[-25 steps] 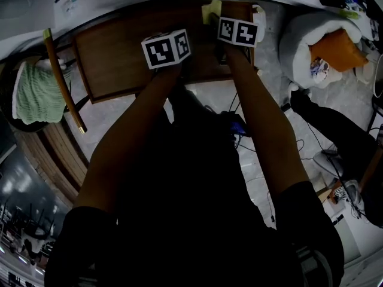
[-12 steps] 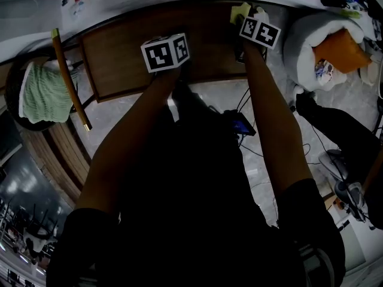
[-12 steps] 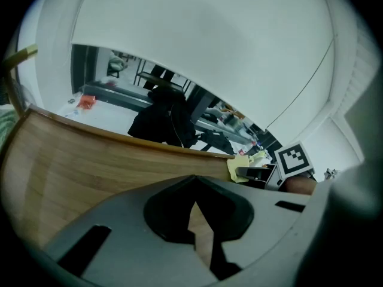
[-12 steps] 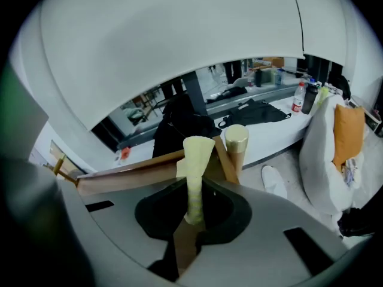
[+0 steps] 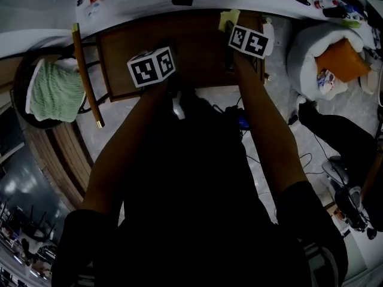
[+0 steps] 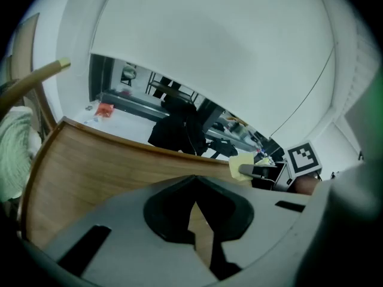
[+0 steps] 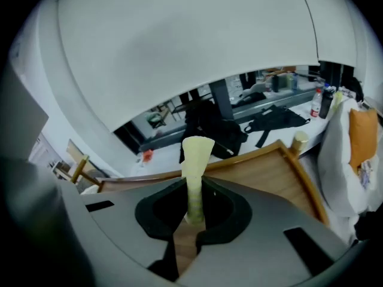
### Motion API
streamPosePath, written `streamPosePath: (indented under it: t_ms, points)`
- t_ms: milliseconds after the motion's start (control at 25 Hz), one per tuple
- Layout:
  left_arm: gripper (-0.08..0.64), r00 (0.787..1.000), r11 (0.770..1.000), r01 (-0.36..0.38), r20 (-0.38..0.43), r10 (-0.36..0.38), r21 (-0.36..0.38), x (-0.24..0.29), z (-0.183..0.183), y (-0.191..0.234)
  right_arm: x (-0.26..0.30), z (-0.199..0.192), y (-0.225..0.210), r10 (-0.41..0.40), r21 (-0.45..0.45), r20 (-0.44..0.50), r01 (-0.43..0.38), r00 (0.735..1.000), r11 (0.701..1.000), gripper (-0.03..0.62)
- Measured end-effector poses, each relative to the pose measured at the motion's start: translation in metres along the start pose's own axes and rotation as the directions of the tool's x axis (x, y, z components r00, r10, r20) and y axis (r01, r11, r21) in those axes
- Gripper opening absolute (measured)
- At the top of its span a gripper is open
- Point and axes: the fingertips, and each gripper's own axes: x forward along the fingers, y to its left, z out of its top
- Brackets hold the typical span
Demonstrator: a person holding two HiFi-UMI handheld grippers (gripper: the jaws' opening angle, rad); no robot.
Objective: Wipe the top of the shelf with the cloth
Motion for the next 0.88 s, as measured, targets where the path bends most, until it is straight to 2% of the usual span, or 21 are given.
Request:
streamPosePath:
  t_ms: [200, 360, 480, 680, 880]
  points:
    - [0.011, 0.998, 0.999, -0.037, 0.058, 0.038, -0.011, -0.048, 0.024, 0.047, 0.011, -0.015, 0.118, 0.201, 0.001, -0.013, -0.201, 0.979, 0.979, 0.048]
    - [0.011, 0.993, 0.997, -0.066, 0.099, 0.069, -0.032, -0.089, 0.049, 0.094, 0.031, -0.033, 0.222, 0.337, -0.021, -0.045, -0.338, 0.941, 0.941, 0.048]
    - [0.011, 0.992, 0.997, -0.074, 0.103, 0.073, -0.003, -0.116, 0.062, 0.126, 0.048, -0.056, 0.291, 0.410, -0.031, -0.085, -0.414, 0.908, 0.910, 0.048]
    - [0.011, 0.992, 0.998, -0.060, 0.111, 0.059, -0.002, -0.147, 0.079, 0.166, 0.078, -0.095, 0.372, 0.478, -0.043, -0.156, -0.490, 0.864, 0.871, 0.048]
    - [0.011, 0.996, 0.999, -0.031, 0.082, 0.027, 0.045, -0.158, 0.083, 0.180, 0.102, -0.132, 0.405, 0.484, -0.031, -0.222, -0.503, 0.846, 0.864, 0.048]
